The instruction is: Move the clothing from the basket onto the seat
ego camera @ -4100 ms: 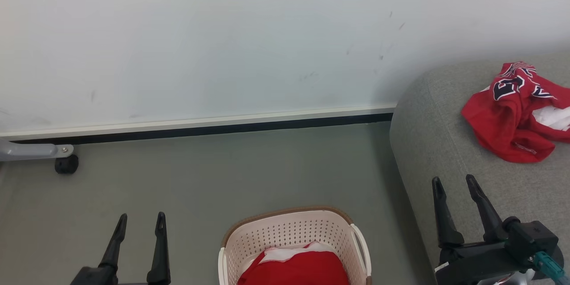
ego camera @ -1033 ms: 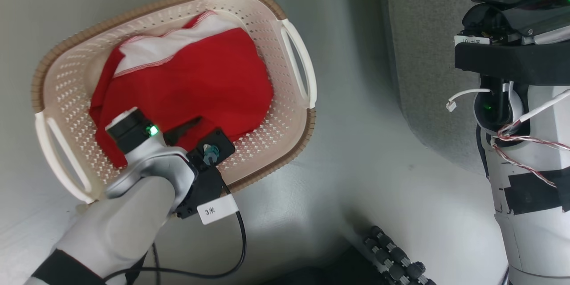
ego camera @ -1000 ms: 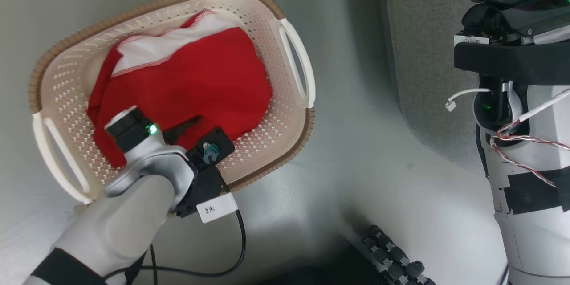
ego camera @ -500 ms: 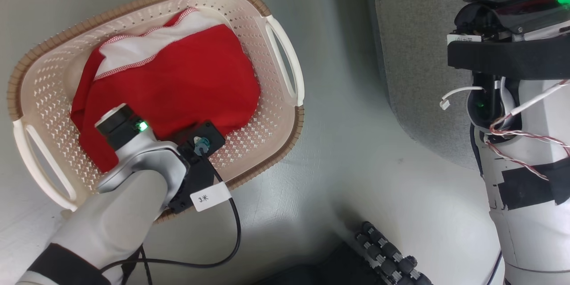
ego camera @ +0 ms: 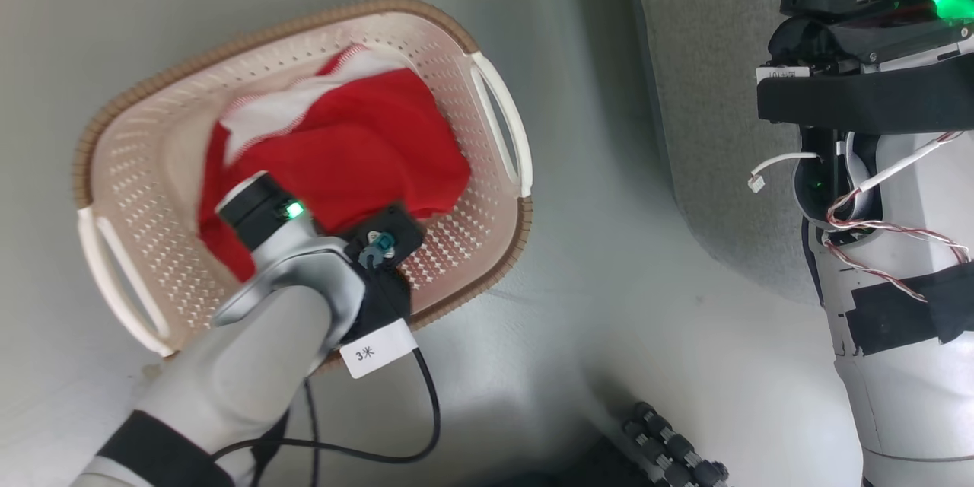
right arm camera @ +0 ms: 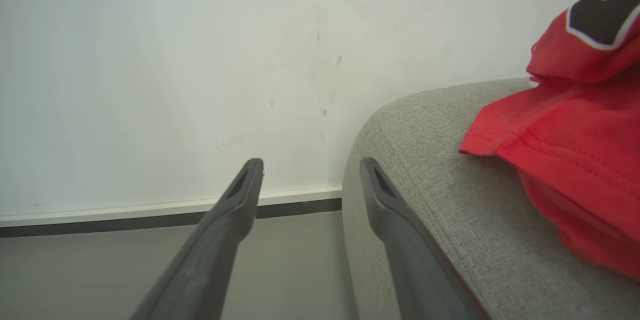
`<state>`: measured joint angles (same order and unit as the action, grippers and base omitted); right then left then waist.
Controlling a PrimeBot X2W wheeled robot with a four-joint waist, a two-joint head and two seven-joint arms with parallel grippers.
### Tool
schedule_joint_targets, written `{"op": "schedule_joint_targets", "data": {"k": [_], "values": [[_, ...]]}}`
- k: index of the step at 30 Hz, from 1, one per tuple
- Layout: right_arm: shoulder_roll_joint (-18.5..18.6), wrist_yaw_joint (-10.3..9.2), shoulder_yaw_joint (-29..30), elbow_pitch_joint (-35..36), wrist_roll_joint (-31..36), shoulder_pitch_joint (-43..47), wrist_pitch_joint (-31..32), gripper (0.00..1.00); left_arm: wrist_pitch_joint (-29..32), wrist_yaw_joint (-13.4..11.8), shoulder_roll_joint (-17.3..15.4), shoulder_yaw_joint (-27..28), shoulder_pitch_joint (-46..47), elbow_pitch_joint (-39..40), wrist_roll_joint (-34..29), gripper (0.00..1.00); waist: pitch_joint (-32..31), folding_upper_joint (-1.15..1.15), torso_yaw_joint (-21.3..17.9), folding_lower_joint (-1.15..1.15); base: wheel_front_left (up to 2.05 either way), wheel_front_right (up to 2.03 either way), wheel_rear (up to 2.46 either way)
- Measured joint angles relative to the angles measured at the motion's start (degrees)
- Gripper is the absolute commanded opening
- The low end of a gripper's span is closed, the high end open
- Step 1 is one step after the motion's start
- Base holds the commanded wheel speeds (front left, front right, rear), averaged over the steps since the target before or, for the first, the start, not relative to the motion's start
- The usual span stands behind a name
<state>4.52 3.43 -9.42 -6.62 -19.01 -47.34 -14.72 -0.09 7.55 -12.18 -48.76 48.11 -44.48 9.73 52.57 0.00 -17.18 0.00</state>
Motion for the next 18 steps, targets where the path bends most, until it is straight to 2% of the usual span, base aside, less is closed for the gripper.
{"op": "schedule_joint_targets", "data": {"k": [8, 18], "values": [[1.45, 0.62, 0.03, -2.92, 1.57, 2.31, 0.0, 1.0, -6.6, -0.08, 3.75, 3.04, -0.26, 0.43, 3.53, 0.0, -4.5, 0.0, 2.59, 0.0, 0.0, 0.0, 0.0], [2.12, 1.12, -0.31, -5.17, 2.56, 5.7, 0.0, 1.0, -12.65, -1.0, 5.95, 6.71, -2.0, 1.34, 7.83, 0.0, -11.01, 0.0, 6.83, -0.01, 0.0, 0.0, 0.0]]}}
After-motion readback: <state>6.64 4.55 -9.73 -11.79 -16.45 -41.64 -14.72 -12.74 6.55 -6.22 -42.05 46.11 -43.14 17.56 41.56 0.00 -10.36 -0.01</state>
